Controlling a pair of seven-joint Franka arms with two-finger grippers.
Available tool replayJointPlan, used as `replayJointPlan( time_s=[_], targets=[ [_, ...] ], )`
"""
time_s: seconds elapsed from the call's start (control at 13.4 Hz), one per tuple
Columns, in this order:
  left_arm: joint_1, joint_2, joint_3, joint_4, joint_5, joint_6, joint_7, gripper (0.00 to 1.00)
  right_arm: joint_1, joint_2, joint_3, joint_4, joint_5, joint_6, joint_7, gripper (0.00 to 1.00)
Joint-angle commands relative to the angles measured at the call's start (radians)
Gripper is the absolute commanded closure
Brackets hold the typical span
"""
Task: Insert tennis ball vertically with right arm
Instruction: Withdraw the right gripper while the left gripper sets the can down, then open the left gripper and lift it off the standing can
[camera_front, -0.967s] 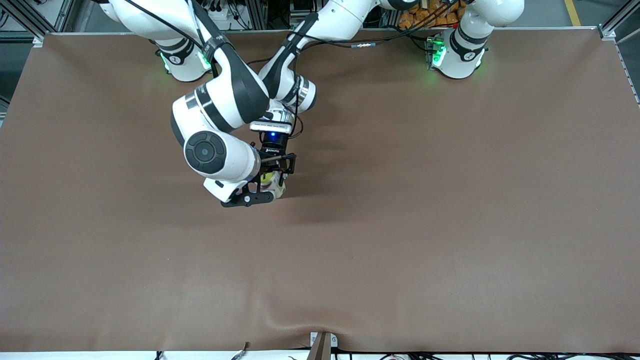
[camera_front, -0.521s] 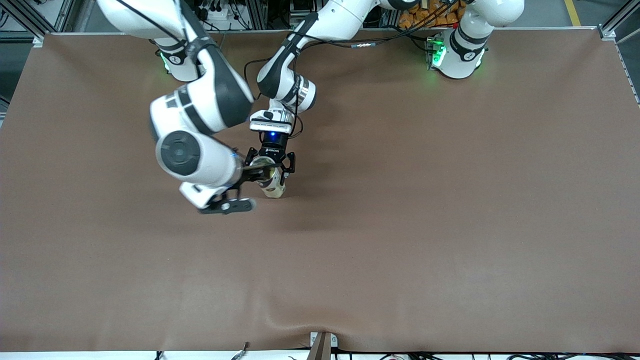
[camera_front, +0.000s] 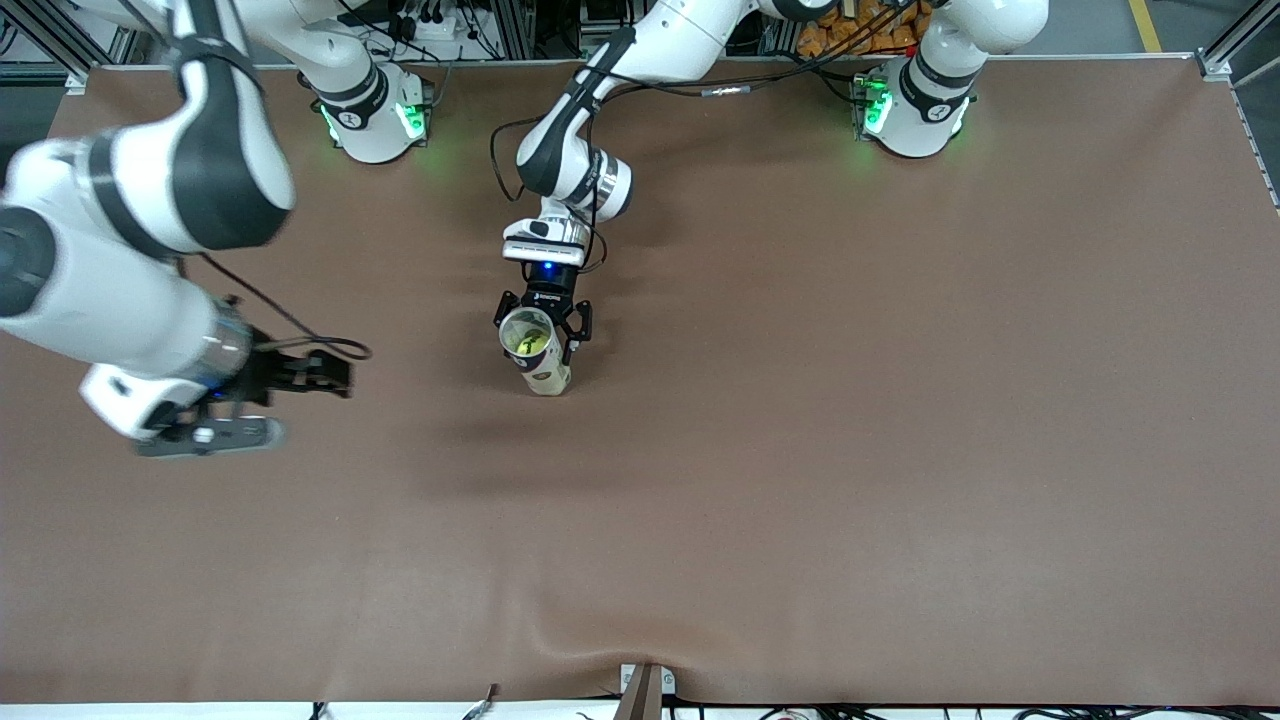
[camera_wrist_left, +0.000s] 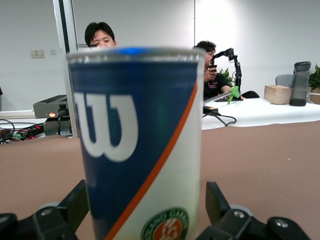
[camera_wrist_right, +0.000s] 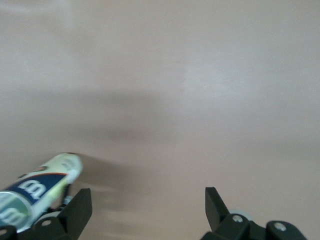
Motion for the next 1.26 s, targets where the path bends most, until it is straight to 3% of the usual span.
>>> replayJointPlan(
  time_s=[0.0, 0.22, 0.67, 1.19],
  targets=[
    [-0.01, -0.043, -0.006, -0.052, 0.02, 0.012, -0.053, 0.0, -0.069, -0.065, 0.011, -0.026, -0.042, -0.012, -0.138, 0.0],
    [-0.02, -0.055, -0.034, -0.08, 0.019, 0.012, -0.06, 0.0, -0.144, -0.115, 0.012, -0.026, -0.04, -0.059, -0.196, 0.0],
    [-0.093, -0.131, -0.086, -0.221, 0.013, 0.002, -0.106, 0.0, -0.218, -0.18, 0.012, -0.028, -0.034, -0.102, -0.231, 0.0],
    [-0.093, -0.256, -0.227, -0.22, -0.196, -0.084, -0.091, 0.0, -0.204, -0.226, 0.017, -0.028, -0.042, -0.139, -0.178, 0.0]
  ],
)
